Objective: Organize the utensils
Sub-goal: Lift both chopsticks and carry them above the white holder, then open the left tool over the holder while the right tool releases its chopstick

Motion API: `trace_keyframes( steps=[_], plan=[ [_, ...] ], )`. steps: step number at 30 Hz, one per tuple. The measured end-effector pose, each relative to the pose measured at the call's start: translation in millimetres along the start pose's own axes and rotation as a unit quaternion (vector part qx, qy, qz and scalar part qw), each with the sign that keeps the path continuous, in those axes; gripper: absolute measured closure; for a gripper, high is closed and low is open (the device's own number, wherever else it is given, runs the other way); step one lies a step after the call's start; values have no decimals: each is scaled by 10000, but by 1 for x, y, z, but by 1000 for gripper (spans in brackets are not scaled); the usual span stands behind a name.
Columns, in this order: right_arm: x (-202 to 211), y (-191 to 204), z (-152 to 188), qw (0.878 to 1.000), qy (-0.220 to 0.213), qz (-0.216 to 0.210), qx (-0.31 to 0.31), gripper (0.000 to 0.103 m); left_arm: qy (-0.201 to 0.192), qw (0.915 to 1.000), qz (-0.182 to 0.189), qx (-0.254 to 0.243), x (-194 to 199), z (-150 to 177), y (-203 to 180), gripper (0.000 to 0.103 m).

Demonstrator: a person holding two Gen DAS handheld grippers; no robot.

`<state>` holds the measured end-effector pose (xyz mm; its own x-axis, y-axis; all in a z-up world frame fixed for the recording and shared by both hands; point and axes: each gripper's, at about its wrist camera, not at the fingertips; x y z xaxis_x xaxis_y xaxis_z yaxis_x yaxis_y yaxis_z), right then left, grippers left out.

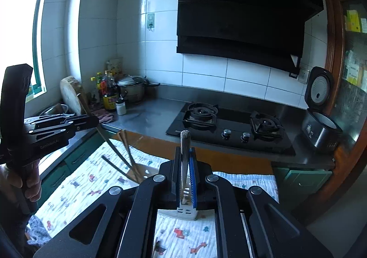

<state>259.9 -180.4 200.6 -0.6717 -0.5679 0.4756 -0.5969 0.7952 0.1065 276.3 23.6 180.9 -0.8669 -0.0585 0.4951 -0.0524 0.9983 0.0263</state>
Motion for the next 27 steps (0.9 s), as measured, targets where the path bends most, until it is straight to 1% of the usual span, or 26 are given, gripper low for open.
trace_keyframes(
  steps=[3,8,10,18,27],
  plan=[
    [-12,-10,2,9999,122,74,-61,96,176,9998,12,18,-17,5,2,98],
    [-31,-22,14,9993,322,184,-72,96,414,9991,13,31,-39,17,2,98],
    [-39,-24,19,9989,418,156,-110,96,486,9988,37,32,-46,20,2,98],
    [-67,-31,38,9964,818,170,-160,96,748,9971,107,42,-66,35,4,98],
    [-79,-37,51,9944,1009,133,-291,96,930,9956,107,34,-78,45,3,97]
  ],
)
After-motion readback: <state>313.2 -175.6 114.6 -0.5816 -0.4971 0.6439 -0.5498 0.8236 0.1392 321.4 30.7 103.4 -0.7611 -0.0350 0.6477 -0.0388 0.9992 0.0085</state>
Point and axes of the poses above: each gripper's, at about its wrist camera, not at the fingertips, and x roughly against the way its jaws point, y to its left, z to its underside, and after that the axes turned 15 degrees about -z, right-handed
